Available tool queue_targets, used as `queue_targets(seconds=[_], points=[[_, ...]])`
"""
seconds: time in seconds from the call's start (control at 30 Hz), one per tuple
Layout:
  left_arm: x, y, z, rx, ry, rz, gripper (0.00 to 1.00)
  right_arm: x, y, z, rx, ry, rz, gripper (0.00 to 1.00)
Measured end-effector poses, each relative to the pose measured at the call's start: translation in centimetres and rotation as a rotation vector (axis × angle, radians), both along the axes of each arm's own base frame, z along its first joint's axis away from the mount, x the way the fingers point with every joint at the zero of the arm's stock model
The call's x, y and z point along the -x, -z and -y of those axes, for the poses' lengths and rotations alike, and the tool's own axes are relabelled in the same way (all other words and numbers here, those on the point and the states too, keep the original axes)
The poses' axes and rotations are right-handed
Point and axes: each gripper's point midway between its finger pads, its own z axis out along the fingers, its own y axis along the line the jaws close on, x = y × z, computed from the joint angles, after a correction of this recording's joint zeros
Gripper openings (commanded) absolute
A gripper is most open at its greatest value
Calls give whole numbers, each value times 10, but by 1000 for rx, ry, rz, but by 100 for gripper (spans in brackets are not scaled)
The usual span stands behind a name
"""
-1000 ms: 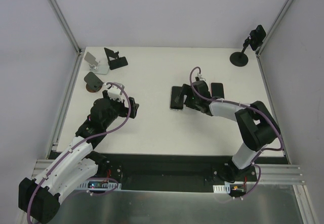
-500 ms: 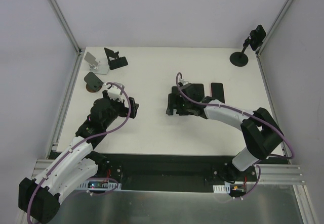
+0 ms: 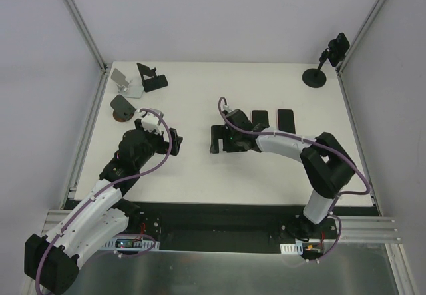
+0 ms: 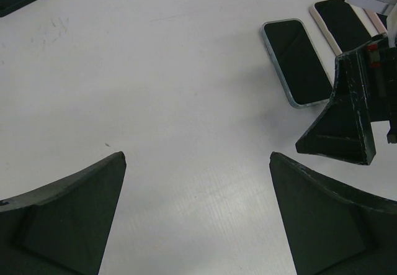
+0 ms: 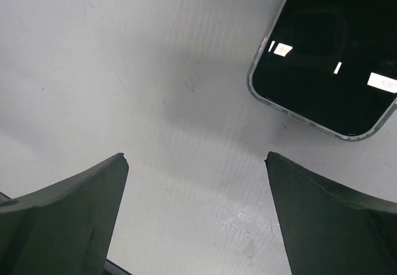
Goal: Remove the phone from the phone stand
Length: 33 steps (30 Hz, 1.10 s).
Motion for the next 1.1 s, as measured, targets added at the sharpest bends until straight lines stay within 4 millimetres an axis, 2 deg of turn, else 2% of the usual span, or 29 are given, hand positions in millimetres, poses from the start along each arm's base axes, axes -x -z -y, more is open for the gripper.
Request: queue_targets(seconds=[0.23,0.57,1.1], points=[[0,-1,-1,-1,-7,5,99,-6,5,2,30,2,16,96],[-1,-1,-3,-4,-16,6,99,-24,10,20,79,48,44,96],[-1,-1,-3,-4,-17,7,99,-30,14,27,97,48,48,96]])
